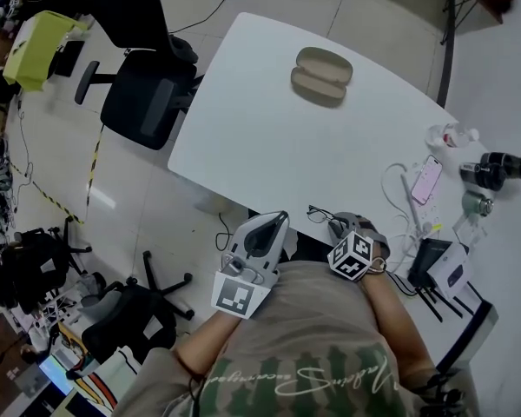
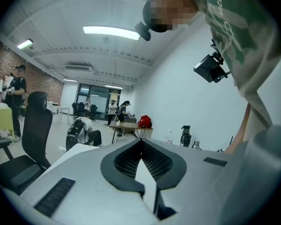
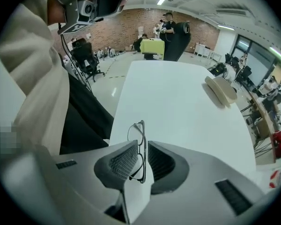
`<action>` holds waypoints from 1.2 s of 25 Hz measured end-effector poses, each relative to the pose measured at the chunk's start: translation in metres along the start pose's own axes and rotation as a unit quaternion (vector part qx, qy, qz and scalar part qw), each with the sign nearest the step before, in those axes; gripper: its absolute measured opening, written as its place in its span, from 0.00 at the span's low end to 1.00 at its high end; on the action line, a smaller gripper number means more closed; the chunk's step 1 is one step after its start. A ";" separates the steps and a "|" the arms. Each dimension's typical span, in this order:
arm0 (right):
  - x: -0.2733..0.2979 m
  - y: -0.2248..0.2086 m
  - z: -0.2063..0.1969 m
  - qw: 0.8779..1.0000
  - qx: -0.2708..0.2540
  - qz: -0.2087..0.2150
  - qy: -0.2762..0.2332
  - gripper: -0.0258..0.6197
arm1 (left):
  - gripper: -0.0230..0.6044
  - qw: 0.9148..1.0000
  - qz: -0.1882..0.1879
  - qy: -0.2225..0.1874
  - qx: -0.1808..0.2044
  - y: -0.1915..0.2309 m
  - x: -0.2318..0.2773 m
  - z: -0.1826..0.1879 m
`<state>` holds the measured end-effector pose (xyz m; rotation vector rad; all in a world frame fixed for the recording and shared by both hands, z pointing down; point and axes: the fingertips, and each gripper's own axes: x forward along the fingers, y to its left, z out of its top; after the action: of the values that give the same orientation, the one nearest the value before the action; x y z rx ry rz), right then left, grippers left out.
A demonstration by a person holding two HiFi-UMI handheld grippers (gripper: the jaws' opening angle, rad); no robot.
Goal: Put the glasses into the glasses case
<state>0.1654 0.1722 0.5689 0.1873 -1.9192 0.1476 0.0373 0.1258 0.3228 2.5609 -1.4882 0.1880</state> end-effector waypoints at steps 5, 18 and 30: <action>0.006 0.005 -0.003 1.000 0.007 0.018 0.003 0.14 | 0.04 1.000 0.006 -0.001 -0.001 0.003 0.002 0.003; 0.022 0.011 -0.010 0.998 -0.008 0.051 0.030 0.14 | 0.04 0.999 0.014 0.008 -0.041 -0.003 0.004 -0.001; 0.032 0.012 -0.016 0.997 -0.009 0.056 0.053 0.14 | 0.04 0.999 0.025 0.009 -0.043 0.004 0.005 -0.001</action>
<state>0.1664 0.1851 0.6044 0.0570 -1.8245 0.2109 0.0361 0.1203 0.3254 2.4509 -1.5202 0.1481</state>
